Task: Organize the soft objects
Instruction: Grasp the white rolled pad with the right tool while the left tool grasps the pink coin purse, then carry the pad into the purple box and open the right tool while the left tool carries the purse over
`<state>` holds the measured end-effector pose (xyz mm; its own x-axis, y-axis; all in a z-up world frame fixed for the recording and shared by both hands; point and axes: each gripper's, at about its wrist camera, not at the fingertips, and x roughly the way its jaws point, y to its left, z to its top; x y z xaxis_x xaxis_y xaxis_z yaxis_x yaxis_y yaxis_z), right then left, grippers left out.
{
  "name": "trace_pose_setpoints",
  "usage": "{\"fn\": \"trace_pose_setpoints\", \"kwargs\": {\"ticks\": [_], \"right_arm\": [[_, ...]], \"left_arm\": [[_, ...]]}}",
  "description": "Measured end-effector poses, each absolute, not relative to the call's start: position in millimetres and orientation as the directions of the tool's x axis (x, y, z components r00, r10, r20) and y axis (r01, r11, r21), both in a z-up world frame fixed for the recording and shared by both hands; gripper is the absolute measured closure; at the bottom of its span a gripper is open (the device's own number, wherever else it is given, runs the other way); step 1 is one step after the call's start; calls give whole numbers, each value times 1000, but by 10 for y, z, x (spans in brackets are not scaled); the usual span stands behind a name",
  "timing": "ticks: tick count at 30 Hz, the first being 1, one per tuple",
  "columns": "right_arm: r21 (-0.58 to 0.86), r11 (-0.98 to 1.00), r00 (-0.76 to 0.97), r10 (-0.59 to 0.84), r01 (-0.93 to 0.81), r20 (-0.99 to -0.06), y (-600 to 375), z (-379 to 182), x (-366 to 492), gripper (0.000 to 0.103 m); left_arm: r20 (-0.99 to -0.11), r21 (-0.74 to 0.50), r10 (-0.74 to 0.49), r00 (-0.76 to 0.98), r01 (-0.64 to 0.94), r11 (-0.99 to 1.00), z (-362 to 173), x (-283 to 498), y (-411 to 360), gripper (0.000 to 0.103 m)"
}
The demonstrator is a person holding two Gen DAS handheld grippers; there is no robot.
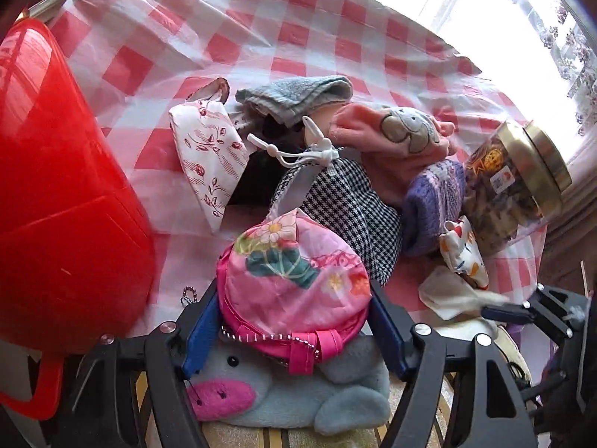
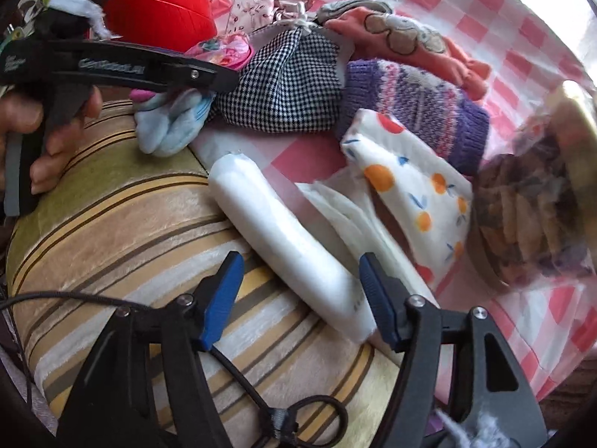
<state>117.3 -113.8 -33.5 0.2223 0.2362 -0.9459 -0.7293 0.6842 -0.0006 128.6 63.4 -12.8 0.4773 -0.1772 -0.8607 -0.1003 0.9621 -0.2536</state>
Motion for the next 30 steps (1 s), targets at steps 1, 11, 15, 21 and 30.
{"fn": "trace_pose_setpoints", "kwargs": {"ticks": [1, 11, 15, 21, 30], "right_arm": [[13, 673, 203, 241, -739, -949, -1119, -361, 1190, 35], [56, 622, 139, 260, -781, -955, -860, -467, 1359, 55], [37, 665, 196, 274, -746, -942, -850, -366, 1208, 61], [42, 721, 271, 312, -692, -911, -1032, -55, 974, 64], [146, 795, 335, 405, -589, -851, -1656, 326, 830, 67]], "left_arm": [[-858, -254, -178, 481, -97, 962, -125, 1274, 634, 30], [-814, -290, -202, 544, -79, 954, -5, 1170, 644, 30], [-791, -287, -202, 577, -58, 956, 94, 1100, 614, 30], [-758, -286, -202, 620, -38, 958, 241, 1000, 557, 30], [-735, -286, -221, 641, 2, 958, 437, 811, 368, 30]]}}
